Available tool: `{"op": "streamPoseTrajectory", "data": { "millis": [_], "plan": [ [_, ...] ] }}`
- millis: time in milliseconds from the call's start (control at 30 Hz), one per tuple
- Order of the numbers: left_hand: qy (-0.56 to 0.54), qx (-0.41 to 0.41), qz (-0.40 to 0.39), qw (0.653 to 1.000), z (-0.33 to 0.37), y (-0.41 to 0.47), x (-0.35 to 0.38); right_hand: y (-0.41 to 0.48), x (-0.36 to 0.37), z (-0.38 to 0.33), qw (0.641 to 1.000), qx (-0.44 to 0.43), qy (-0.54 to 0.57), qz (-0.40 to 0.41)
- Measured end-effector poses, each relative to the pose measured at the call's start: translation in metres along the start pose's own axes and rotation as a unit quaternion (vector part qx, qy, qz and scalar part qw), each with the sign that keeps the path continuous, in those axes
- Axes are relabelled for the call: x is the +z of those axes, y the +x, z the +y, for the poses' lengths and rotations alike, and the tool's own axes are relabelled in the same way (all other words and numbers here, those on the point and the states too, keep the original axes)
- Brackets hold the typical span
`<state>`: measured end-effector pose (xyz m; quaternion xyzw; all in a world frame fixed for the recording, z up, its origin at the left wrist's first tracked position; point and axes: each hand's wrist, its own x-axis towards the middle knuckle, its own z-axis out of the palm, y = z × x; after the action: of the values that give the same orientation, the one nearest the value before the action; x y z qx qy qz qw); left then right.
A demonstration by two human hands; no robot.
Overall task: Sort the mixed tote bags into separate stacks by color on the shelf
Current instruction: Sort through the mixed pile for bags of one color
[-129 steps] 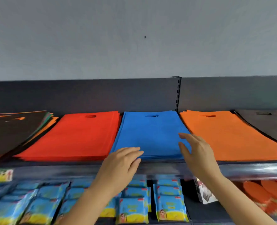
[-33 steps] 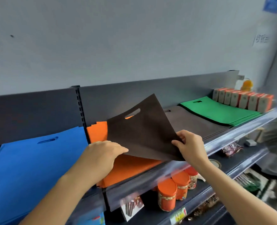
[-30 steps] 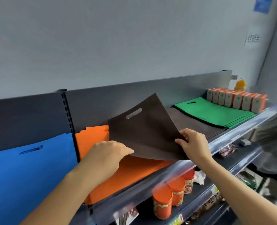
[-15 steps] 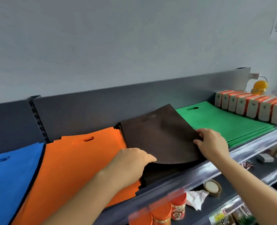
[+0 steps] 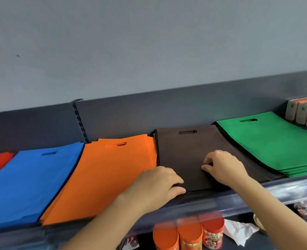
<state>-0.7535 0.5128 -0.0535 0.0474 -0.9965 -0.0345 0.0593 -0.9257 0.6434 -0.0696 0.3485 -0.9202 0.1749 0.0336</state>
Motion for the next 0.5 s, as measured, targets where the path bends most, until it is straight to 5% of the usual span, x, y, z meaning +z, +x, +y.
{"op": "streamPoseTrajectory", "data": {
  "millis": [200,500],
  "plan": [
    [0.020,-0.060,0.101,0.993,-0.047,-0.088,-0.031,-0.007,0.012,-0.082,0.992,-0.088,0.073,0.056],
    [0.097,-0.265,0.147,0.948,-0.177,-0.335,-0.058,-0.074,0.068,-0.344,0.939,-0.286,0.190,0.027]
  ]
}}
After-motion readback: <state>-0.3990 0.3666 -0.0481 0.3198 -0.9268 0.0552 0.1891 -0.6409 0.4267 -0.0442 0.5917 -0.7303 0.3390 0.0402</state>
